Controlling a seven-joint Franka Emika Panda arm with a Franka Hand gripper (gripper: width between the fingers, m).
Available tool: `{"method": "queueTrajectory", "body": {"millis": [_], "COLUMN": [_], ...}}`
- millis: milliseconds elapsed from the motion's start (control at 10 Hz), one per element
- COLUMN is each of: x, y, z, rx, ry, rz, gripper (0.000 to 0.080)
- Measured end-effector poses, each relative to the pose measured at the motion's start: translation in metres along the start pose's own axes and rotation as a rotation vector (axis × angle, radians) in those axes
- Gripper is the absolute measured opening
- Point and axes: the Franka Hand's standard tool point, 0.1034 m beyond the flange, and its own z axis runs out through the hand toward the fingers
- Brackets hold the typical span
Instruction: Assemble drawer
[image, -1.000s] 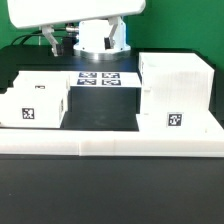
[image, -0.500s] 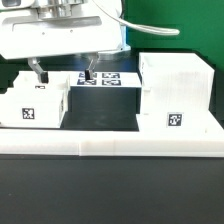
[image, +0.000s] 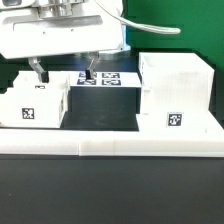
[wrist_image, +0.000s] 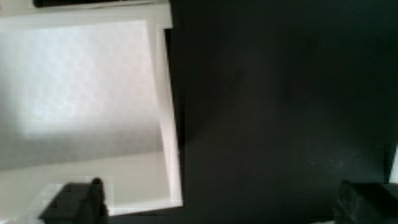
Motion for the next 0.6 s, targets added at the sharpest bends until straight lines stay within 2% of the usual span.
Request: {"method": "queueTrajectory", "body": {"millis": [100,300,600], "x": [-0.007,-0.015,-0.018], "y": [0.009,0.023,0.032], "z": [0.006,0.019,0.043], "rx": [0.016,0.012,-0.04], "ry": [-0.041,-0.061,-0.028], "rz": [0.016,0.036,0.027], "gripper": [0.0649,0.0649,0.0649]}}
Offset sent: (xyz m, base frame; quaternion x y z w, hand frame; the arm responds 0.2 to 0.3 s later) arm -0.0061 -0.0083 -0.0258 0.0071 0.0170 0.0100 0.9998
